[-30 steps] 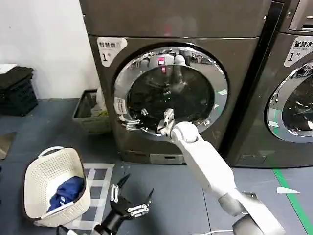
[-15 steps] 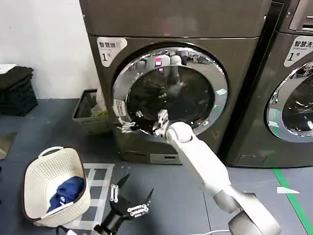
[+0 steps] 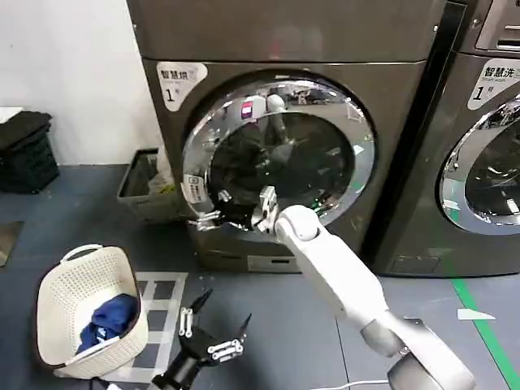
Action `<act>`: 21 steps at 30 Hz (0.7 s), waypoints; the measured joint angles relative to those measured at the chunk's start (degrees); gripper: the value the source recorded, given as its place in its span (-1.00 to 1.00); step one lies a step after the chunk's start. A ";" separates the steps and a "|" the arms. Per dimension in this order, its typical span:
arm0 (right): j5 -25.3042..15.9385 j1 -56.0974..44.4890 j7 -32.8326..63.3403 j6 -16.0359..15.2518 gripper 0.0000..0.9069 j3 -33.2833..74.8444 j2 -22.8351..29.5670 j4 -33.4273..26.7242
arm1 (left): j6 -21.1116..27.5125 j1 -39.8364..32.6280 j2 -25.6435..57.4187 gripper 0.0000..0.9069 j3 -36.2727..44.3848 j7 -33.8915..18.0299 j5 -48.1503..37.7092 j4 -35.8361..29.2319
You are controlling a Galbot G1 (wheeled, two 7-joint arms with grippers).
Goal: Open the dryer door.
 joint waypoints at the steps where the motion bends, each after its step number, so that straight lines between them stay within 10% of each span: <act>1: 0.35 -0.16 -0.16 -0.04 1.00 -0.31 -0.56 0.81 | 0.03 0.27 0.05 1.00 -0.33 -0.02 -0.24 -0.13; 21: 5.94 -1.98 -4.79 -2.16 1.00 -3.24 -11.20 14.05 | 5.89 -1.60 2.83 1.00 -11.70 -1.57 -13.72 -0.52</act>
